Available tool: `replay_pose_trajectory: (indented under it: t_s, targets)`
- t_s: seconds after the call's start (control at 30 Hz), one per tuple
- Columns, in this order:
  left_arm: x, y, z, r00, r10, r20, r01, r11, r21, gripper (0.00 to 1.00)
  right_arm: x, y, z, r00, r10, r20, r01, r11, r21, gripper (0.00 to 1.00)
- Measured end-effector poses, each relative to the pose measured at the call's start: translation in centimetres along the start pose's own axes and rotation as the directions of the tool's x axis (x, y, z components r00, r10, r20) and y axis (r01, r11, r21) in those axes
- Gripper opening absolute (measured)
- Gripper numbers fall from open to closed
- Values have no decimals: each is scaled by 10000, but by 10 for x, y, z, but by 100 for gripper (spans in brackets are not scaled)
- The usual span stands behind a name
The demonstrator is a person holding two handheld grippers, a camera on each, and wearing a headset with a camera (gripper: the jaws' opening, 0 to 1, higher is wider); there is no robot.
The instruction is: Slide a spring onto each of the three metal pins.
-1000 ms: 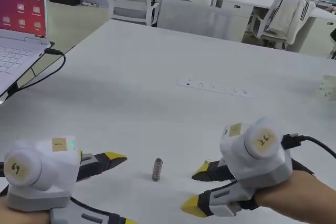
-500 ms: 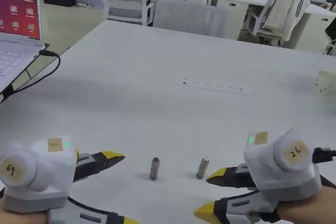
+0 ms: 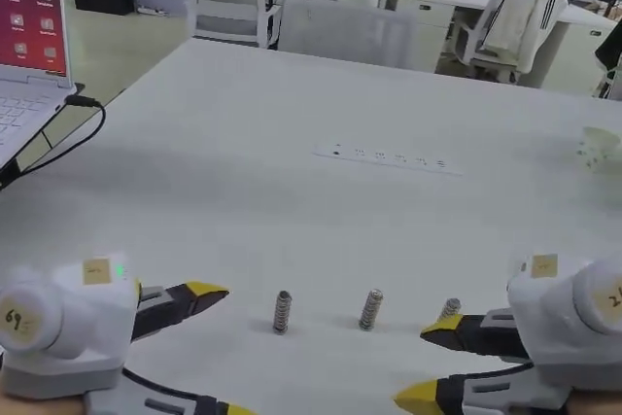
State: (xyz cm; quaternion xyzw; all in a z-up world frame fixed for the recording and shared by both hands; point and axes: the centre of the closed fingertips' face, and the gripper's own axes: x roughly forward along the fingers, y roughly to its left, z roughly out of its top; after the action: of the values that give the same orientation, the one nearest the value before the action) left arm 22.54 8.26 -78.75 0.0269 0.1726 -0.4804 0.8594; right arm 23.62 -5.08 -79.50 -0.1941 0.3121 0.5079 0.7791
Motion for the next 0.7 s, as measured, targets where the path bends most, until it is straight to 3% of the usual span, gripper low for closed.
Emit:
replay_pose_trajectory:
  t_s: [0.7]
  targets:
    - [-1,0,-3,9999,7,-130,-8,9999,-131,93,-28,-28,-30,9897,-1241,717,1164,9879,1029,58]
